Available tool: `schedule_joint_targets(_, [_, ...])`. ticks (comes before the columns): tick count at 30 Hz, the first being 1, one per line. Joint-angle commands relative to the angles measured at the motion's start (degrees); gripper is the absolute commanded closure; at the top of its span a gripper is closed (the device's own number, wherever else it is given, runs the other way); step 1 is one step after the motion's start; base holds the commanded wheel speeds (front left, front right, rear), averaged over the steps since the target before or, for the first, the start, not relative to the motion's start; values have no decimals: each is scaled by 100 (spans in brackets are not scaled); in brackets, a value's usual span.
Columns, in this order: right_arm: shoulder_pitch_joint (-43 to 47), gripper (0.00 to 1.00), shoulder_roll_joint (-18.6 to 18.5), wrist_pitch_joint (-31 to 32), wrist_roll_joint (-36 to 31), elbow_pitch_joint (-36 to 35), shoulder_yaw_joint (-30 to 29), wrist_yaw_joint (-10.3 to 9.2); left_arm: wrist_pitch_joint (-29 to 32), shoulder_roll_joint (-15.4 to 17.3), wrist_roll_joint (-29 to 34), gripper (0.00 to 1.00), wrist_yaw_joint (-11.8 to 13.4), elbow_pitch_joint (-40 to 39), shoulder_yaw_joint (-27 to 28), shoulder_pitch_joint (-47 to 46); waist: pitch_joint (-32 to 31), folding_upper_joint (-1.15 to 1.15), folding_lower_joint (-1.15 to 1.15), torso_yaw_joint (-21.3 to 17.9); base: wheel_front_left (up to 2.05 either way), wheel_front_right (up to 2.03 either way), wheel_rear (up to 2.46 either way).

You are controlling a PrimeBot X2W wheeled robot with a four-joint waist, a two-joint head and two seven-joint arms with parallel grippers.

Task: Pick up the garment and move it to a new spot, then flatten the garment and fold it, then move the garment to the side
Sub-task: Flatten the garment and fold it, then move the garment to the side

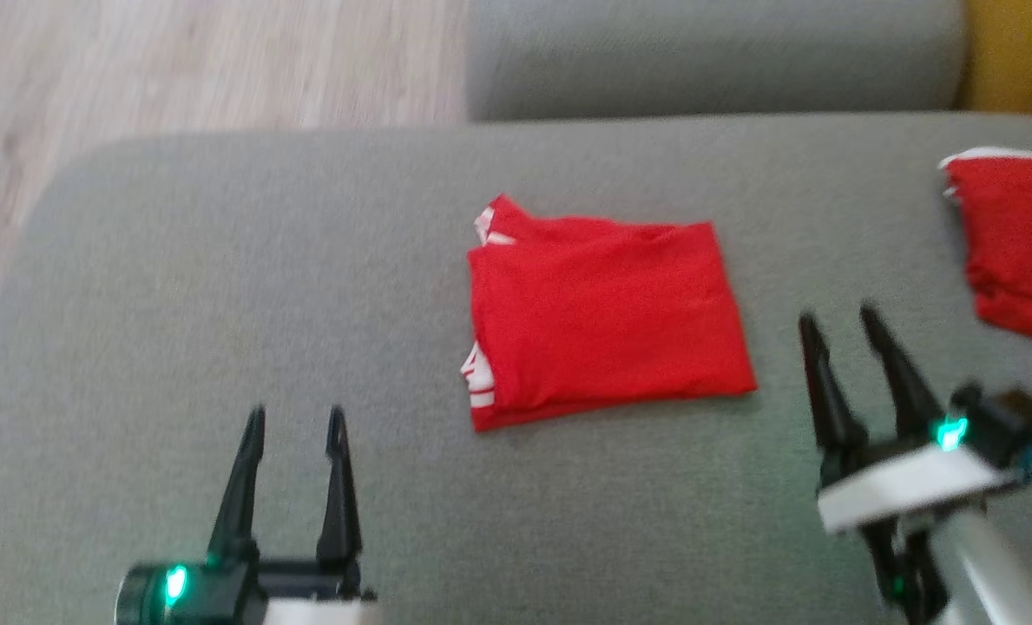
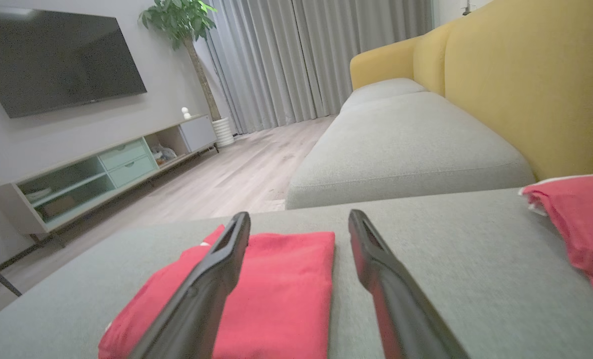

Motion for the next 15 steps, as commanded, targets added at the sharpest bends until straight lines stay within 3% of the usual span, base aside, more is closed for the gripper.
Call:
schedule_joint_targets(1, [-75,0,-62,-69,-92,-199,88,40,-28,-19,19,0,-16,-135,223,-45,-323,0,1,-192,0,0,0])
schedule_joint_targets(8, [892,0,306,-77,-1023,-396,-148,40,-28,-6,93,0,-147,113,454,425,-659,0,1,-343,0,0,0])
schedule_joint_targets(15, [1116,0,519,-78,-1392,-303,-159,40,-28,-6,136,0,-314,331,608,531,-748,0,1,-407,0,0,0])
